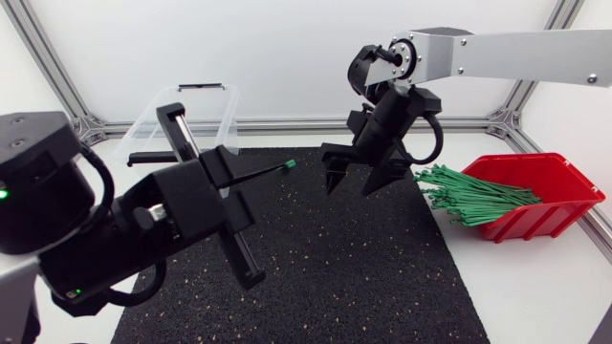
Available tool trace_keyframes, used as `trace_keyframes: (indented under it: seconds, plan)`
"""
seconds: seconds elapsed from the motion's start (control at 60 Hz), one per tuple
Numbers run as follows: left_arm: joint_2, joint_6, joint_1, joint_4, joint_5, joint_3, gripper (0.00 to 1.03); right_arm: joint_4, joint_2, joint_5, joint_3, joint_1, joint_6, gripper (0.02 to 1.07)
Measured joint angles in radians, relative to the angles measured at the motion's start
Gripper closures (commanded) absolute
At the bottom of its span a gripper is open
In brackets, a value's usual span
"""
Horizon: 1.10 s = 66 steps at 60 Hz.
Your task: Take a green cable tie from the red box, thread the tail through the head to close it, then place it in the transparent bin on the left.
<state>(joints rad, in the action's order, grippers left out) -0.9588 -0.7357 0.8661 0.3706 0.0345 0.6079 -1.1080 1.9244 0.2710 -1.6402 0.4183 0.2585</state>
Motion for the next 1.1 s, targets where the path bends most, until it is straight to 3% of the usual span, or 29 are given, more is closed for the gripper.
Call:
trace_keyframes:
  seconds: [0.383,0.583,0.717,1.1]
  plan:
    - [-0.06,-0.003,-0.001,0.073,0.0,0.0,1.0,0.06,0.05,0.061,-0.011,0.007,0.217,0.06]
    - [-0.091,-0.02,-0.002,0.114,0.0,0.0,1.0,-0.032,0.108,0.14,-0.109,0.006,0.237,0.06]
    - [-0.11,-0.025,-0.01,0.121,-0.003,0.0,1.0,-0.049,0.142,0.283,-0.166,0.005,0.298,0.06]
    - [-0.153,-0.024,-0.029,0.195,-0.003,0.0,1.0,0.023,0.195,0.359,-0.192,0.006,0.468,0.06]
